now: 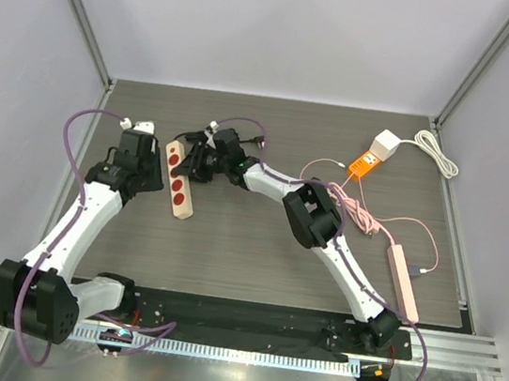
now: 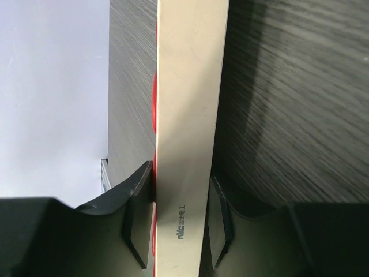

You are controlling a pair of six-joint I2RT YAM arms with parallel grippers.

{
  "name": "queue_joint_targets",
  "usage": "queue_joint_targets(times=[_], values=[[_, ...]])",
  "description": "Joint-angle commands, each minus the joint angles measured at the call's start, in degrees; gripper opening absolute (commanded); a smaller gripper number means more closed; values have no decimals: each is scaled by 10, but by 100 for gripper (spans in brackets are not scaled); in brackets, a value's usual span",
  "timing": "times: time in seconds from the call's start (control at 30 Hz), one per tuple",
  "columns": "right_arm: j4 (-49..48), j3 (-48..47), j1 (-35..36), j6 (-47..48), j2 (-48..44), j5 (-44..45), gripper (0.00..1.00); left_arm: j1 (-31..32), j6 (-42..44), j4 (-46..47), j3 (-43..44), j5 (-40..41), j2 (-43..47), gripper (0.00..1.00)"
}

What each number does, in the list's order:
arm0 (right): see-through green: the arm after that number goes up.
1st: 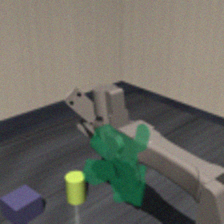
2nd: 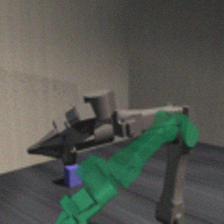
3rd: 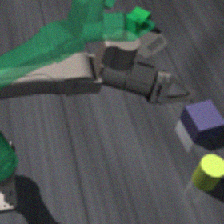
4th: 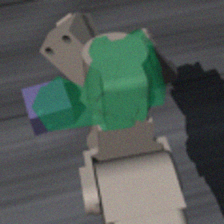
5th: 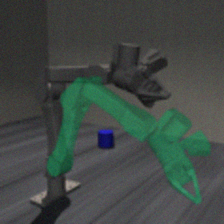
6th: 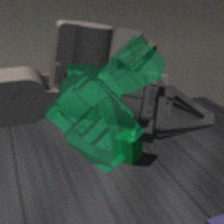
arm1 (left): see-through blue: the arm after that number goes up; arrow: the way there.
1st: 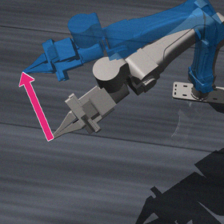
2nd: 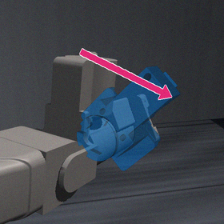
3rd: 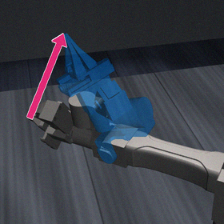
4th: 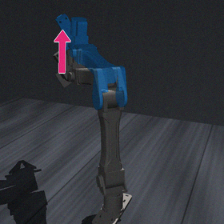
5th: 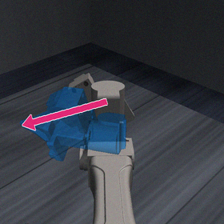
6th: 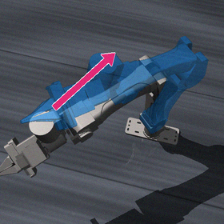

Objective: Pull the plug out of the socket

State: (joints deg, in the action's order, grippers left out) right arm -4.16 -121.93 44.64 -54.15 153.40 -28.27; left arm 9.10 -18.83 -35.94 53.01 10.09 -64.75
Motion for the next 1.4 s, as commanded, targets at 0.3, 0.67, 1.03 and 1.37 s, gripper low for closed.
queue_joint_targets(times=[0.3,0.67,1.03,1.37], values=[[43,14,-10,56,35,-18,42,2,-47,-64,66,-88,37,0],[71,129,-25,168,-119,39,98,26,-127,-74,44,-205,60,0],[-72,395,-162,236,-317,7,100,239,-262,132,-34,-189,-67,0],[-134,460,-229,221,-340,-5,100,311,-312,315,-49,-277,-205,0]])
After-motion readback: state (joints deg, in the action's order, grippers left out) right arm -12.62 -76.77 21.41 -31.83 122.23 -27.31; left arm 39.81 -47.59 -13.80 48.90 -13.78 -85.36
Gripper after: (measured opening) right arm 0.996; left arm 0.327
